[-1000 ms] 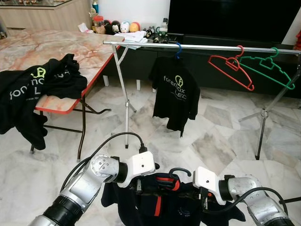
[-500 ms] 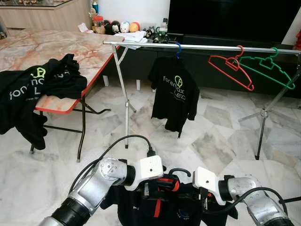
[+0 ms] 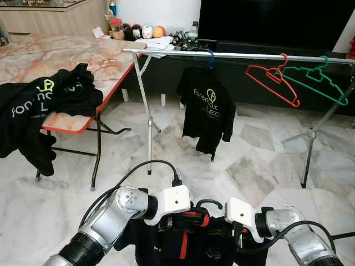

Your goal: Hang hanger

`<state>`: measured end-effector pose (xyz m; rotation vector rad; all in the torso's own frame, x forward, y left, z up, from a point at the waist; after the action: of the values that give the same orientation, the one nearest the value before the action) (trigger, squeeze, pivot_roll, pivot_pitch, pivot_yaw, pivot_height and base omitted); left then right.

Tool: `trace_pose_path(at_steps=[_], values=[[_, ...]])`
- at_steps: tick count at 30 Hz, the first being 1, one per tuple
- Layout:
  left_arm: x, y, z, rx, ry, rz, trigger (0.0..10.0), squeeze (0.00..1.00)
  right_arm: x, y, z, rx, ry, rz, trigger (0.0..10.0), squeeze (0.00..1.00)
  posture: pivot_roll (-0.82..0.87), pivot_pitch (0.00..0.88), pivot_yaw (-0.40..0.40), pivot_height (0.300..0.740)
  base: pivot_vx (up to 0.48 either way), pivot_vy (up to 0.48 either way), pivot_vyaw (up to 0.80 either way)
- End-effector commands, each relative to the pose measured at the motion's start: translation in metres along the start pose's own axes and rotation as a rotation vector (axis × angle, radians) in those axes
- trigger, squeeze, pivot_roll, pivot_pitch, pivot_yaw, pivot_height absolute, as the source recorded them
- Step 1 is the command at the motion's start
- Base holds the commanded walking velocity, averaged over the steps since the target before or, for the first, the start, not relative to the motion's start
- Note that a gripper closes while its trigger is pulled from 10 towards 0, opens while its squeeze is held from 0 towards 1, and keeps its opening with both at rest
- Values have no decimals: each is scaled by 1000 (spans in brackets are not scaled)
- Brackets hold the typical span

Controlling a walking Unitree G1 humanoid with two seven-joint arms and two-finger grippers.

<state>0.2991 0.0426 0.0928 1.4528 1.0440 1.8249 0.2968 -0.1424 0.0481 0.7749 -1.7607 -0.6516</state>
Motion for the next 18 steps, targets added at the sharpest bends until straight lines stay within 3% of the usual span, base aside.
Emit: trace_pose_path(at_steps=[1,18], values=[[-2,-8,-1,4,-4,50,0,0,-1,10,-4,32,-3,-27,0,0,6,88,4,740,0,0,0],[-2,-8,0,8,-4,61,0,0,-2,10,-5,30,-1,-27,0,0,8,86,3,740,0,0,0]])
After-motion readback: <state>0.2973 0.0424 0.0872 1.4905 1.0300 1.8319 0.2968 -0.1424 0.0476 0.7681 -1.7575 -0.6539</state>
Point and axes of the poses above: a point about 5 cm out from each wrist's last joint towards the gripper, its own x axis pointing back from the gripper into the wrist, its own y axis along the axis of the wrist's last joint, z = x × y, the point moved 4 cm from there along -x, pointing out of the wrist towards the gripper, and after that the axes turned 13 degrees about x, right-handed, at the moved point
